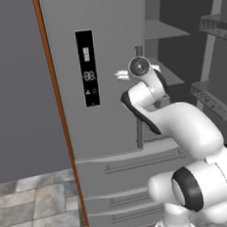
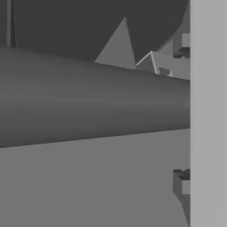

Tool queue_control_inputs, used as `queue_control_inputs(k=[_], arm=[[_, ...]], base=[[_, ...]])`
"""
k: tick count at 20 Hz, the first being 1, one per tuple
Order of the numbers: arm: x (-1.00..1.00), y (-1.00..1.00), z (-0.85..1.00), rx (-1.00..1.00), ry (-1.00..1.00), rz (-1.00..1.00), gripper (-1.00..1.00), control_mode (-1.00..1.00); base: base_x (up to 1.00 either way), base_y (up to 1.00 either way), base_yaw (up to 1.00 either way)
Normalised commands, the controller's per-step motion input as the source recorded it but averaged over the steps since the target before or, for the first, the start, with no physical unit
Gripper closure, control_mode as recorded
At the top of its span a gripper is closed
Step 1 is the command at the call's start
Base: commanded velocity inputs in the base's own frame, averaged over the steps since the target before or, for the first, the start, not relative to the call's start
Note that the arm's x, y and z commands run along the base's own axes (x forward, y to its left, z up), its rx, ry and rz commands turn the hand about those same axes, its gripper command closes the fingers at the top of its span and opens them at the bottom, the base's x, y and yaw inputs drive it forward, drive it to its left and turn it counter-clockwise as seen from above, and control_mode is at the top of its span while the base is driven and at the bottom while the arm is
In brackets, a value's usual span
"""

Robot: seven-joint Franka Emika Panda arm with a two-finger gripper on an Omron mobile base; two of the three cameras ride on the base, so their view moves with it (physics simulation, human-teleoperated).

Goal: Retrieve a lemon from the fridge and place it on the cutting board with the fish.

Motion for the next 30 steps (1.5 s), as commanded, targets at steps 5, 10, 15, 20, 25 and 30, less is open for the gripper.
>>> queue_control_inputs(k=[5, 10, 15, 20, 25, 30], arm=[[0.51, 0.00, -0.04, 0.00, -0.01, 0.15, -1.00, -1.00], [0.58, 0.00, -0.05, 0.00, -0.05, 0.16, -1.00, -1.00], [0.62, 0.00, -0.01, 0.00, -0.05, 0.14, -1.00, -1.00], [0.51, 0.00, 0.00, 0.00, 0.03, 0.03, 1.00, -1.00], [0.02, 0.02, 0.01, 0.00, 0.09, -0.02, 1.00, -1.00], [-0.48, 0.22, 0.06, 0.00, 0.11, -0.12, 1.00, -1.00]], base=[[0.00, 0.00, 0.00], [0.00, 0.00, 0.00], [0.00, 0.00, 0.00], [0.00, 0.00, 0.00], [0.00, 0.00, 0.00], [0.00, 0.00, 0.00]])
